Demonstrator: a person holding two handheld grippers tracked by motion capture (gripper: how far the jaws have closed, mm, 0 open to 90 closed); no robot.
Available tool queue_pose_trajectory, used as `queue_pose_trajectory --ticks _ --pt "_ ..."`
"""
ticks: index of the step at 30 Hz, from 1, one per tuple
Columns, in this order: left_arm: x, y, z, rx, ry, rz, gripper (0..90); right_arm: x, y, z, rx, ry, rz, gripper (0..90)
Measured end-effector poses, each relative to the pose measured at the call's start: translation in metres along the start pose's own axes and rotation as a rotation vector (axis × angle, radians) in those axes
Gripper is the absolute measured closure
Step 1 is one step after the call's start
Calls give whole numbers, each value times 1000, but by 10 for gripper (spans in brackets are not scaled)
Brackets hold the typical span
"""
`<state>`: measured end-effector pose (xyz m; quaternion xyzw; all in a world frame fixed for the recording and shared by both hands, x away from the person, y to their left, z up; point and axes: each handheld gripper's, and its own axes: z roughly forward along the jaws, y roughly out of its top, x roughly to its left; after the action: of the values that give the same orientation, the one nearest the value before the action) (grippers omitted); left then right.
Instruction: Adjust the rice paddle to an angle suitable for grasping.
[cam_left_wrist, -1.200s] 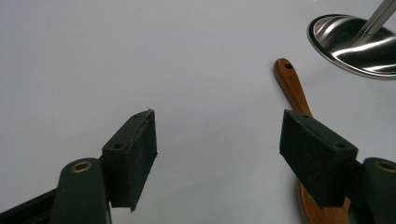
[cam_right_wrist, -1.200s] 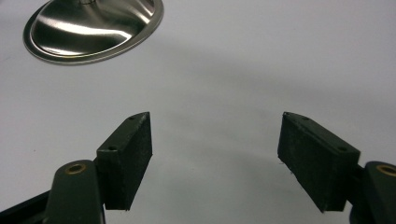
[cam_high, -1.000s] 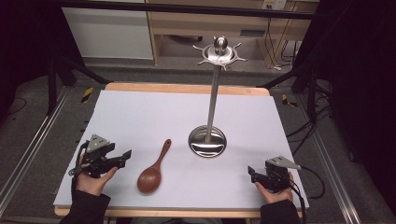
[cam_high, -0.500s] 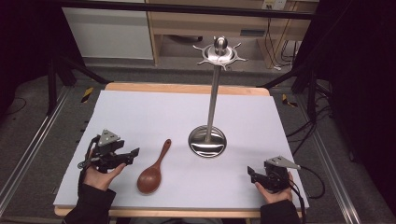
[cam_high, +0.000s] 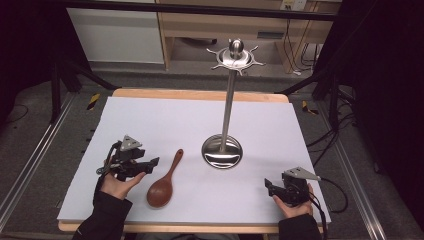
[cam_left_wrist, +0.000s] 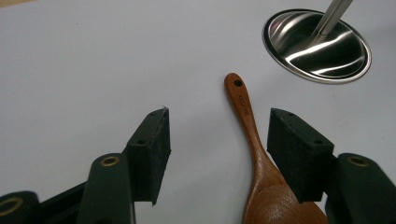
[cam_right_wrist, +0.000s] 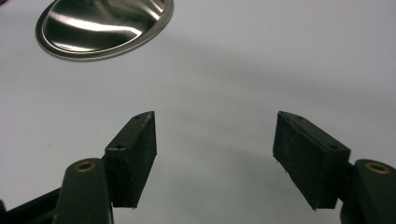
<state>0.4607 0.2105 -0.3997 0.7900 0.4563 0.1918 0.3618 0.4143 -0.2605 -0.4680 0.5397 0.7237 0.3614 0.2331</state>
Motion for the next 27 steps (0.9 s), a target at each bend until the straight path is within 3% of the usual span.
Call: queue_pose_trajectory --ticks 18,27 --pt "-9 3 29 115 -3 20 511 1 0 1 14 1 -2 320" --pt "-17 5 42 165 -30 35 544 1 0 1 17 11 -6 327"
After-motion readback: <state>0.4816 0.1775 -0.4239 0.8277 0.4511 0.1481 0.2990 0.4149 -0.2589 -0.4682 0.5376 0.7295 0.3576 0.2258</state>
